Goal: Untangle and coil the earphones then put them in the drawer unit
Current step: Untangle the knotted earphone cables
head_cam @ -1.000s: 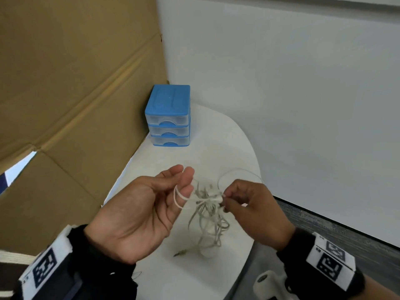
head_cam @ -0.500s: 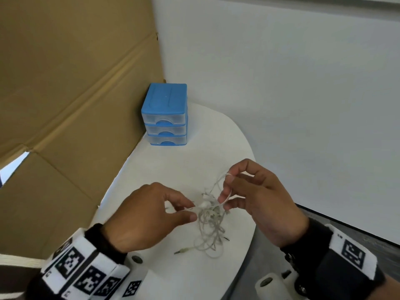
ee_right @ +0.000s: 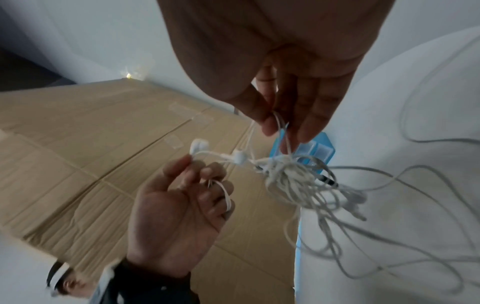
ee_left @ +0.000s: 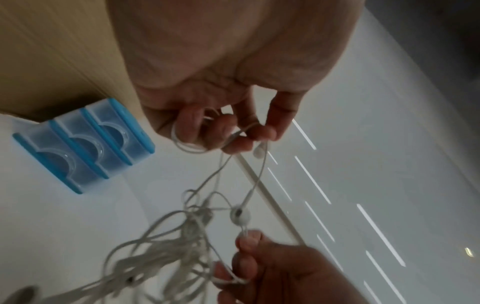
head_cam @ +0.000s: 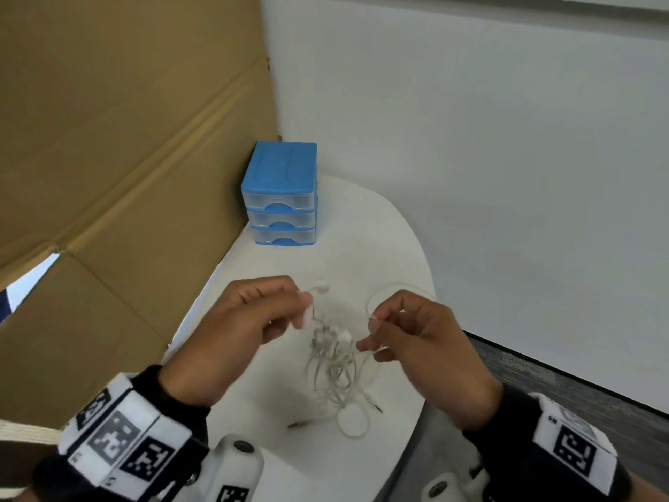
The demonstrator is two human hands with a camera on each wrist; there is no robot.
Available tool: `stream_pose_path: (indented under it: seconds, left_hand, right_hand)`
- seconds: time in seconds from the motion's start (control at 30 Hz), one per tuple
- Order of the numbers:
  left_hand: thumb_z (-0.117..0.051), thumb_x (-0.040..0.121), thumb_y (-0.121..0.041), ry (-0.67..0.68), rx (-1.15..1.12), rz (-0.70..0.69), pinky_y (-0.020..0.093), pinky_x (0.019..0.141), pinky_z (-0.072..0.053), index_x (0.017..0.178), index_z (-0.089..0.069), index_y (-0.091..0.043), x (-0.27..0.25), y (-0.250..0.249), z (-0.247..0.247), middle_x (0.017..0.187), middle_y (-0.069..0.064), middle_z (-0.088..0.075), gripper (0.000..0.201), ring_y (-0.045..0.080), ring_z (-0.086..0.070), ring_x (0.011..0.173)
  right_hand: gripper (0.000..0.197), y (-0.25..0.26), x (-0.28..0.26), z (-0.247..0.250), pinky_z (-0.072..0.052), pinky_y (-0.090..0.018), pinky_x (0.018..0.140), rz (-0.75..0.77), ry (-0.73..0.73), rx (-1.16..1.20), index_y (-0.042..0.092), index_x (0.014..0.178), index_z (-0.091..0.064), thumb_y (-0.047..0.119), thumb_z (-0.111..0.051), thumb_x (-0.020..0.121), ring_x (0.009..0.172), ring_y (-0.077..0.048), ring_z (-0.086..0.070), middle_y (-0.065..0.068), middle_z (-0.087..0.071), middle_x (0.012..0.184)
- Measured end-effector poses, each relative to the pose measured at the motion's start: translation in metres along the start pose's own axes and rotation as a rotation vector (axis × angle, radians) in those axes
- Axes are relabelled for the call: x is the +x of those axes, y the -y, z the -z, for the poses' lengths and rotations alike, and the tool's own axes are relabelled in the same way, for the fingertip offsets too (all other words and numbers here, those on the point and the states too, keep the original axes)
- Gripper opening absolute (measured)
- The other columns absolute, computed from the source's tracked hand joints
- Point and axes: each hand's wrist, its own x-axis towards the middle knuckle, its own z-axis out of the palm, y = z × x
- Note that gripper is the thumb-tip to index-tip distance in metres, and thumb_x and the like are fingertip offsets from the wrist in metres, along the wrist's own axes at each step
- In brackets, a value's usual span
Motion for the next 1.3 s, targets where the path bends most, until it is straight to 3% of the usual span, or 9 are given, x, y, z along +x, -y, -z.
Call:
stream_pose_path:
  seconds: [0.17,0.27,0.37,0.47,0.67,0.83,1.0,1.17,1.3]
  left_hand:
    - [-0.069,0.062,-0.072,-0.034,-0.191,0.010,0.031,0.061,-0.029,0.048,-0.043,-0.021,0.002,-0.009,0.012,0.064,0.012,-0.050,0.059,0.019,-0.035,0.060]
    - [-0.063,0.068,-0.067,0.005,-0.110,0.065,0.034,0.067,-0.028,0.052,-0.055,-0.013,0.004,-0.005,0.016,0.067,0.016,-0.050,0.056,0.020,-0.035,0.060]
    - [-0.067,0.064,-0.056,0.009,0.244,0.067,0.020,0.058,-0.031,0.059,-0.059,0.001,0.009,0.014,0.021,0.063,0.010,-0.042,0.058,0.014,-0.033,0.056]
    - [-0.067,0.065,-0.038,-0.014,0.338,-0.015,0.016,0.053,-0.034,0.063,-0.051,0.009,0.009,0.026,0.021,0.063,0.013,-0.045,0.050,0.011,-0.039,0.053]
    - [-0.067,0.064,-0.037,-0.166,0.178,-0.204,0.022,0.070,-0.045,0.062,-0.050,0.006,0.013,0.022,0.023,0.088,0.007,-0.070,0.046,0.012,-0.059,0.075]
    - [-0.081,0.076,-0.017,-0.208,0.170,-0.246,0.028,0.057,-0.045,0.065,-0.053,-0.011,0.013,0.018,0.024,0.070,0.006,-0.070,0.031,0.036,-0.058,0.061]
    - [-0.077,0.074,-0.021,-0.216,0.293,-0.239,0.013,0.069,-0.046,0.067,-0.062,-0.009,0.013,0.019,0.018,0.086,-0.003,-0.074,0.021,0.005,-0.063,0.071]
    - [-0.083,0.068,-0.027,-0.252,0.376,-0.137,0.009,0.068,-0.042,0.060,-0.070,-0.019,0.019,0.035,0.029,0.096,-0.006,-0.070,0.017,0.000,-0.061,0.077]
    - [-0.083,0.072,-0.028,-0.207,0.512,-0.105,0.012,0.077,-0.036,0.059,-0.064,-0.026,0.022,0.050,0.035,0.096,-0.012,-0.068,0.023,0.007,-0.059,0.095]
  right_hand:
    - [0.019,0.007,0.009,0.013,-0.053,-0.044,0.077,0.067,-0.037,0.086,0.005,0.077,-0.056,-0.005,-0.056,0.092,0.056,-0.018,-0.060,-0.002,-0.053,0.054]
    - [0.015,0.011,0.010,0.017,-0.049,-0.033,0.070,0.192,-0.058,0.041,0.003,0.078,-0.059,-0.004,-0.058,0.092,0.058,-0.016,-0.057,-0.012,-0.056,0.060]
    - [0.010,0.019,0.007,0.019,-0.046,-0.015,0.062,0.265,-0.023,0.091,-0.002,0.081,-0.061,-0.008,-0.058,0.090,0.059,-0.008,-0.059,-0.019,-0.060,0.069]
    - [0.007,0.027,0.003,0.021,-0.045,-0.013,0.060,0.292,0.013,0.097,-0.006,0.081,-0.061,-0.008,-0.061,0.088,0.059,-0.009,-0.054,-0.028,-0.062,0.073]
    - [0.011,0.028,0.004,0.024,-0.051,-0.031,0.067,0.305,0.001,0.052,-0.001,0.078,-0.062,-0.007,-0.061,0.088,0.059,-0.017,-0.058,-0.018,-0.064,0.061]
    - [0.011,0.023,0.007,0.028,-0.052,-0.052,0.059,0.279,0.009,-0.236,0.010,0.077,-0.072,0.001,-0.072,0.084,0.045,-0.016,-0.047,-0.007,-0.046,0.049]
    - [0.008,0.022,0.006,0.024,-0.052,-0.049,0.056,0.207,0.151,-0.302,0.025,0.085,-0.079,0.022,-0.073,0.086,0.056,-0.028,-0.050,-0.035,-0.062,0.072]
    - [0.026,0.020,0.004,0.021,-0.046,-0.049,0.062,0.218,0.274,-0.212,0.027,0.090,-0.079,0.047,-0.069,0.076,0.071,-0.026,-0.050,-0.042,-0.059,0.086]
    - [0.011,0.022,0.003,0.021,-0.041,-0.035,0.060,0.239,0.276,-0.151,0.020,0.089,-0.080,0.028,-0.075,0.083,0.063,-0.023,-0.046,-0.039,-0.061,0.082]
